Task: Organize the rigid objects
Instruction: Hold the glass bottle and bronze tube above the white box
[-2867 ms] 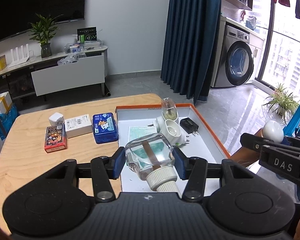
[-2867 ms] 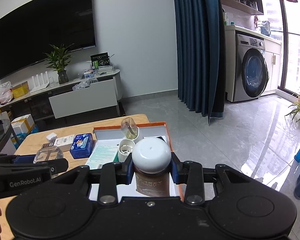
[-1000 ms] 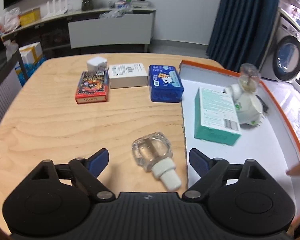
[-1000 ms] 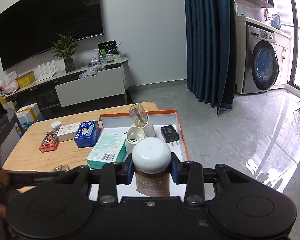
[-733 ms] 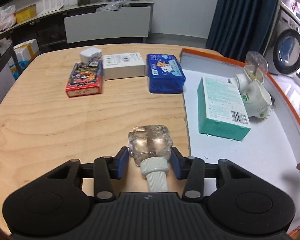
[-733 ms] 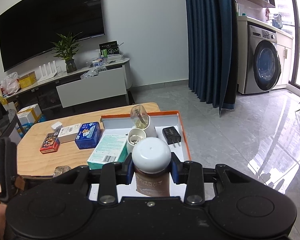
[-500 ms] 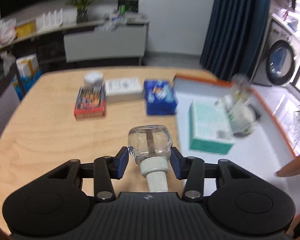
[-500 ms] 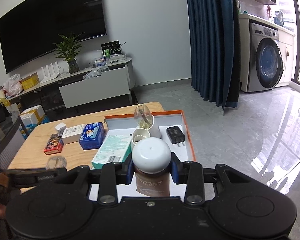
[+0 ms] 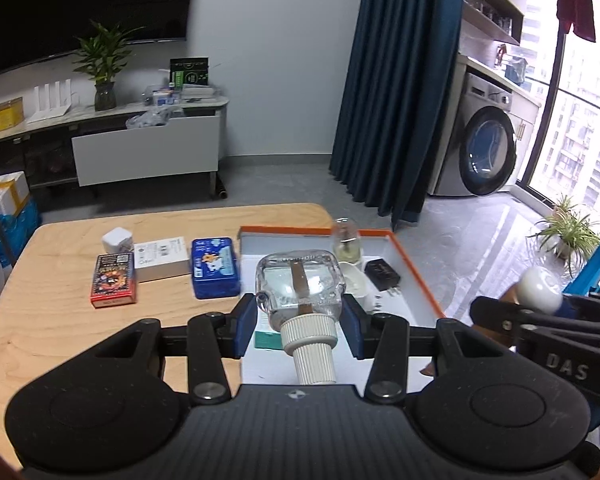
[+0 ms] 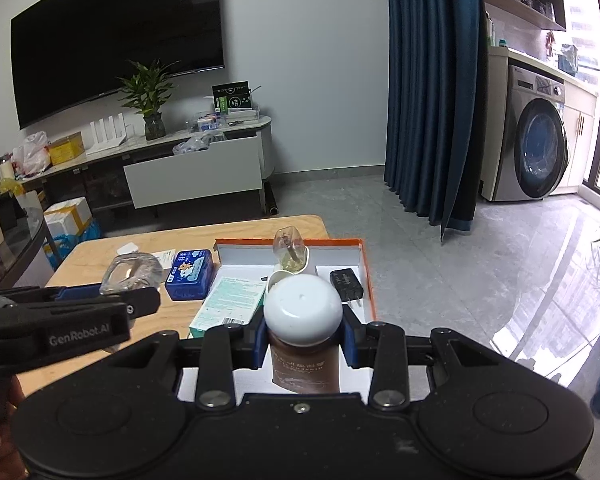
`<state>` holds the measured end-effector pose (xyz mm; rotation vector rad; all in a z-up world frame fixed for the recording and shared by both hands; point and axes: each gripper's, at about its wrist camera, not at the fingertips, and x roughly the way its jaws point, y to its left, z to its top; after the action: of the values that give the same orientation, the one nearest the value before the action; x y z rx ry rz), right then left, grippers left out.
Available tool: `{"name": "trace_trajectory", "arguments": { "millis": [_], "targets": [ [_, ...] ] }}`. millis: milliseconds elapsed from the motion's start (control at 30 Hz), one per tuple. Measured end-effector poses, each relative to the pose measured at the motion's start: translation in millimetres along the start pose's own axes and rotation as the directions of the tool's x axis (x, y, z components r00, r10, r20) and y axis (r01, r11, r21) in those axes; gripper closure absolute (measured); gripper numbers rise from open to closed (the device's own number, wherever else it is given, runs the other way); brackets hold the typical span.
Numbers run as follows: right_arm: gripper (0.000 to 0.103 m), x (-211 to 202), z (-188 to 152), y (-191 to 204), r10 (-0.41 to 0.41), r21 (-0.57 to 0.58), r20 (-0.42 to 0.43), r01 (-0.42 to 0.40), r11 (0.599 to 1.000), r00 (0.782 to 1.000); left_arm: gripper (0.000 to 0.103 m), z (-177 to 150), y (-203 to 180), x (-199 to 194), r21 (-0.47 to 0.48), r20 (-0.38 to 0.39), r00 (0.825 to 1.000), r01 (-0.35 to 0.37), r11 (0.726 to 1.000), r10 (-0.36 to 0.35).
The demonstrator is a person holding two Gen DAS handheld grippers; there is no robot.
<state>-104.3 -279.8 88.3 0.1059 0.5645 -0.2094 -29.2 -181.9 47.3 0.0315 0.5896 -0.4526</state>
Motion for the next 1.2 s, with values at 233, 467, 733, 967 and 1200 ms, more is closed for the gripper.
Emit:
{"name": "trace_trajectory", "arguments": {
  "millis": [233, 467, 733, 967, 1200],
  "targets": [
    [0.059, -4.0, -0.4, -1.7, -0.018, -0.005, -0.006, 0.018, 1.0, 1.0, 0.057, -3.8, -1.6, -0.2, 0.009, 0.0, 1.0, 0.006, 1.0, -0.006],
    [0.059, -4.1, -3.2, -5.0, -0.028, -0.003, -0.017, 0.027, 1.0, 0.999, 0.057, -4.0, -1.5, -3.0, 0.005, 0.002, 1.0, 0.006, 1.0, -0.006],
    [0.059, -2.0, -4.9, -5.4, -0.031, -0.007, -0.028, 0.031, 1.0, 0.999, 0.057, -5.6, -2.0, -4.4, 0.004, -0.003, 1.0, 0.008, 1.0, -0.008],
    [0.059, 0.0, -7.1, -5.2, -0.034, -0.01, -0.036, 0.034, 0.999, 0.999, 0.057, -6.8, -2.2, -4.4, 0.005, -0.004, 1.0, 0.009, 1.0, -0.009],
    [0.059, 3.6, -7.5, -4.5, -0.034, -0.012, -0.044, 0.034, 0.999, 0.998, 0.057, -8.8, -2.1, -3.5, 0.002, -0.007, 1.0, 0.007, 1.0, -0.007]
  ]
}}
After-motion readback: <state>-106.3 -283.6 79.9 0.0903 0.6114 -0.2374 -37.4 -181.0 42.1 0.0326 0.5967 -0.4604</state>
